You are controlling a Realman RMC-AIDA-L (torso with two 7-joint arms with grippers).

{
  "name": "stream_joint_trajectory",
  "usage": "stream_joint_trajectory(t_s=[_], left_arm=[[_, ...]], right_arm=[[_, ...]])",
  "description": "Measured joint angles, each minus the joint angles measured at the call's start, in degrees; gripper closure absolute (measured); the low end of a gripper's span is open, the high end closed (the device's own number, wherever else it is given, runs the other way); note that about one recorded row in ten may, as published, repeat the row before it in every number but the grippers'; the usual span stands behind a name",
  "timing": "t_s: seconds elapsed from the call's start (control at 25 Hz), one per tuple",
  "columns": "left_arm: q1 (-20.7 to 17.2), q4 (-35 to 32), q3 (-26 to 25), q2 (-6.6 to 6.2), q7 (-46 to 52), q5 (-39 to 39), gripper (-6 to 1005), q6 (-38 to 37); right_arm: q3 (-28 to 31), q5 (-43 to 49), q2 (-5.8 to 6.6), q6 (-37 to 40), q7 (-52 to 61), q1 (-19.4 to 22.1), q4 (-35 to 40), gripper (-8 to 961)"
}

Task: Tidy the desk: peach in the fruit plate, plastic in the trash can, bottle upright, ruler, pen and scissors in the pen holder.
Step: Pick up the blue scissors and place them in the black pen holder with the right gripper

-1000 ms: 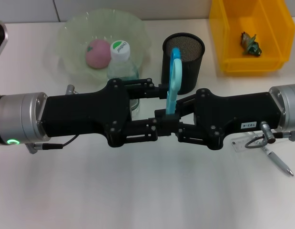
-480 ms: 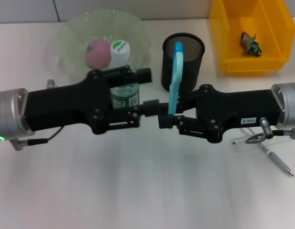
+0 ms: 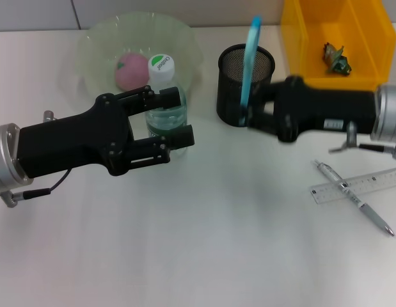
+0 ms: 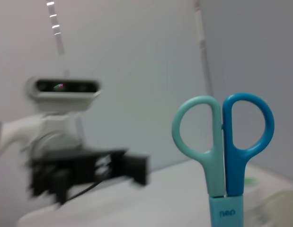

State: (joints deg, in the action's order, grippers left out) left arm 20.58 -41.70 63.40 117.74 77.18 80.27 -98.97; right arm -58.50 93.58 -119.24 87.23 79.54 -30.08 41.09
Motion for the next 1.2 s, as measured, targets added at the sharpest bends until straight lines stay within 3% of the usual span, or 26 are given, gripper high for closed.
stream_joint_trajectory(t_s=[0.12, 0.36, 0.72, 1.2], left_arm=[[-0.11, 0.03, -0.03, 0.19, -0.01, -0.01, 268, 0.96], [-0.08, 0.04, -0.03, 0.28, -0.02, -0.03, 269, 1.37], [0.01, 0.04, -0.03, 0.34, -0.02, -0.03, 269, 2.69], [0.48, 0.04, -0.03, 0.39, -0.02, -0.03, 269, 3.55]], right_arm=[[0.41, -8.32, -0.03, -4.22, -5.45, 0.02, -2.96, 738], [0.4, -15.32, -0.02, -9.23, -11.84, 0.29, -6.7, 734], [0.0, -19.64, -0.27, -18.64, -19.91, -1.17, -12.72, 728], [-0.14, -19.91, -0.34, -24.93, -21.79, -4.33, -16.6, 721]])
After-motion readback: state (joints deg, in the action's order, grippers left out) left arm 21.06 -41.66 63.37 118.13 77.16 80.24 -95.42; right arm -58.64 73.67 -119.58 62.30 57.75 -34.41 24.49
